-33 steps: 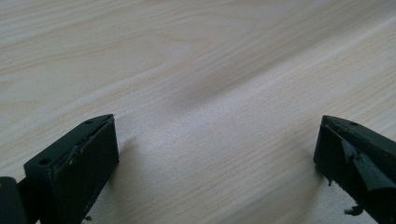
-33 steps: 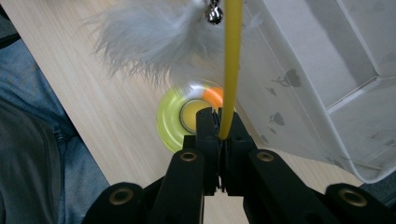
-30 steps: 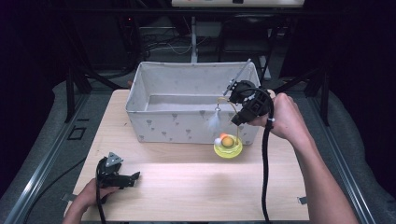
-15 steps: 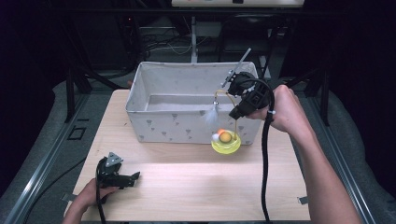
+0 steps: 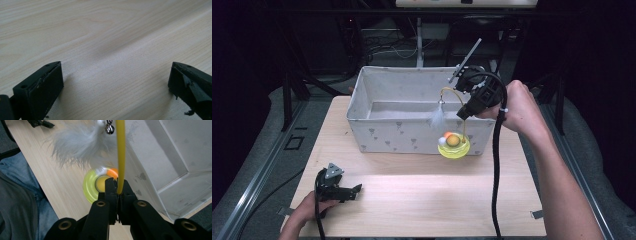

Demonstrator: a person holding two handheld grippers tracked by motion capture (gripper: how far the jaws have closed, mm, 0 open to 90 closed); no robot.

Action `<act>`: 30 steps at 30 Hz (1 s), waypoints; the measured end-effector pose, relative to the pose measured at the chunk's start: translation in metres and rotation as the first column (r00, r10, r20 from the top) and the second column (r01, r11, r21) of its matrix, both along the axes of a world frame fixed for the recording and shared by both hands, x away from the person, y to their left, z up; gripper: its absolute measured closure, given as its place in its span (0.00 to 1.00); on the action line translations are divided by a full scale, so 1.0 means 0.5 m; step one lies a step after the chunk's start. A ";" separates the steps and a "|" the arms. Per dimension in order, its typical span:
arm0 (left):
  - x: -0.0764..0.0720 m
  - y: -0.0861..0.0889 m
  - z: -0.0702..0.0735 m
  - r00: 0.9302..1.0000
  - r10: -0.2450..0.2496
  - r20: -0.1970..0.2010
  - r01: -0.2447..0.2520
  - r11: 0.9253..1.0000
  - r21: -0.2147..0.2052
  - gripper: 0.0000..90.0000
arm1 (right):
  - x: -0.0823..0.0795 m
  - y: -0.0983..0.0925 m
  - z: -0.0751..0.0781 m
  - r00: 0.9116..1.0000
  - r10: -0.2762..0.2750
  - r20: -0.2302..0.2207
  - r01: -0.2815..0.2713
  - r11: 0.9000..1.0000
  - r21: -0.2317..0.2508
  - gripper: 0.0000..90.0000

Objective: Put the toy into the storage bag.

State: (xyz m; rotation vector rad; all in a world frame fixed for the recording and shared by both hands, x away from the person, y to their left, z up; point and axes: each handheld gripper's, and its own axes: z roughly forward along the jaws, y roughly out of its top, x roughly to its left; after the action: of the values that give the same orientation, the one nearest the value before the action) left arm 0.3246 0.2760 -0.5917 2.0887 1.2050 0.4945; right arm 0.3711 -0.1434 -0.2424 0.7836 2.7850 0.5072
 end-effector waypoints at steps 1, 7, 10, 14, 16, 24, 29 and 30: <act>0.000 0.000 0.000 1.000 0.000 0.000 0.000 1.000 0.000 0.00 | 0.001 0.000 0.002 1.000 0.001 -0.002 -0.001 1.000 0.003 0.98; 0.000 0.000 0.000 1.000 0.000 0.000 0.000 1.000 0.000 0.00 | 0.005 0.006 0.014 1.000 0.005 0.000 -0.005 1.000 0.001 0.98; 0.000 0.000 0.000 1.000 0.000 0.000 0.000 1.000 0.000 0.00 | 0.008 0.009 0.022 1.000 0.007 0.000 -0.007 1.000 -0.003 0.98; 0.000 0.000 0.000 1.000 0.000 0.000 0.000 1.000 0.000 0.00 | 0.010 0.011 0.039 1.000 0.005 0.011 -0.006 1.000 0.005 0.98; 0.000 0.000 0.000 1.000 0.000 0.000 0.000 1.000 0.000 0.00 | 0.011 0.013 0.049 1.000 0.006 0.017 -0.006 1.000 0.008 0.98; 0.000 0.000 0.000 1.000 0.000 -0.001 0.000 1.000 -0.001 0.00 | 0.020 0.015 0.080 0.999 -0.006 0.036 0.006 1.000 0.014 0.98; 0.000 0.000 0.000 1.000 0.000 0.000 0.000 1.000 0.001 0.00 | 0.028 0.013 0.099 0.999 -0.022 0.047 0.021 0.999 0.025 0.98; 0.000 0.000 0.000 1.000 -0.001 0.000 0.001 1.000 0.001 0.00 | 0.032 0.013 0.105 0.999 -0.024 0.047 0.023 0.999 0.024 0.98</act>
State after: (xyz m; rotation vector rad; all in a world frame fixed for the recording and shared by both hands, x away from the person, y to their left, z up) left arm 0.3246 0.2760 -0.5916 2.0901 1.2044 0.4948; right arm 0.3871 -0.1369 -0.1900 0.7980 2.7277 0.5482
